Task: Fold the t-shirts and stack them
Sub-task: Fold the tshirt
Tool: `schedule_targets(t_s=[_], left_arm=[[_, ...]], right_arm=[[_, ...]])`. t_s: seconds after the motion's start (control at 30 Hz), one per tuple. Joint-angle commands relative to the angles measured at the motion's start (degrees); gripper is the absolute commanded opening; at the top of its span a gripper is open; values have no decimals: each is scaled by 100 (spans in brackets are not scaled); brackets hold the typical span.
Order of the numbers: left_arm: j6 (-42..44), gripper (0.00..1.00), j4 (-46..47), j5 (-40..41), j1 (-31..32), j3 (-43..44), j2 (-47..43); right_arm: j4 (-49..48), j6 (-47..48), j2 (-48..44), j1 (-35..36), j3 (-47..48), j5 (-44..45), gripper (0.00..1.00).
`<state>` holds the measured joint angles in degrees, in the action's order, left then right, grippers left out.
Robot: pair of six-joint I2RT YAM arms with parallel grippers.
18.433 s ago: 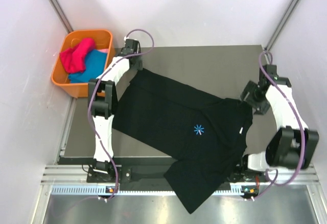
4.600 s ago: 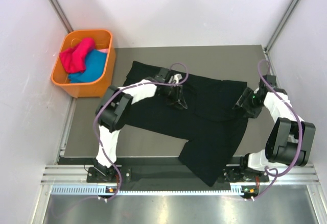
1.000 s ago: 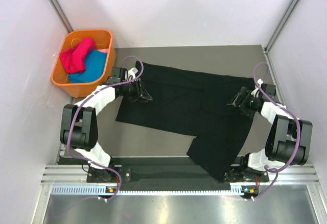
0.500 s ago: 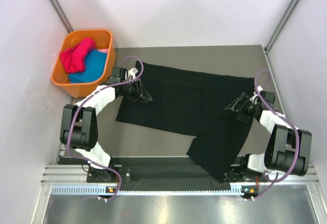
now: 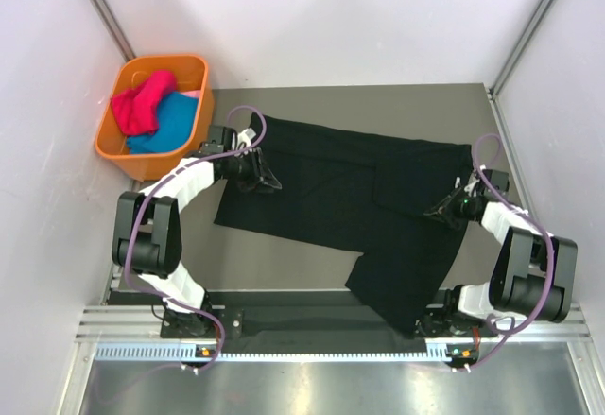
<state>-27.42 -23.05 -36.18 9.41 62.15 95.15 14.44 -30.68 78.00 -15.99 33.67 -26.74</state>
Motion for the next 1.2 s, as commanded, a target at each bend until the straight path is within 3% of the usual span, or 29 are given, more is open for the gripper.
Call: schedule_targets(t_s=[0.0, 0.13, 0.17, 0.33, 0.37, 0.47, 0.73, 0.97, 1.17], left_arm=[[149, 38, -33, -64, -27, 148, -6], [149, 38, -7, -82, -27, 122, 29], [132, 38, 11, -90, -27, 113, 47], [97, 38, 37, -170, -27, 148, 109], [123, 38, 29, -161, -27, 148, 91], [149, 38, 37, -117, -27, 104, 74], [-254, 36, 678, -670, 104, 17, 179], [-974, 37, 1635, -232, 1413, 455, 767], [-1950, 40, 3279, 260, 2424, 1000, 1689]], right_arm=[[813, 316, 84, -159, 551, 494, 1], [1307, 624, 259, -168, 842, 609, 1], [1307, 737, 303, -168, 869, 591, 9], [1360, 879, 611, -177, 1054, 312, 24], [1377, 888, 629, -177, 1036, 266, 31], [1360, 914, 550, -177, 914, 187, 36], [1465, 923, 365, -185, 939, 239, 36], [1711, 967, 471, -177, 1352, 406, 45], [1993, 774, 243, -176, 1379, 1004, 46]])
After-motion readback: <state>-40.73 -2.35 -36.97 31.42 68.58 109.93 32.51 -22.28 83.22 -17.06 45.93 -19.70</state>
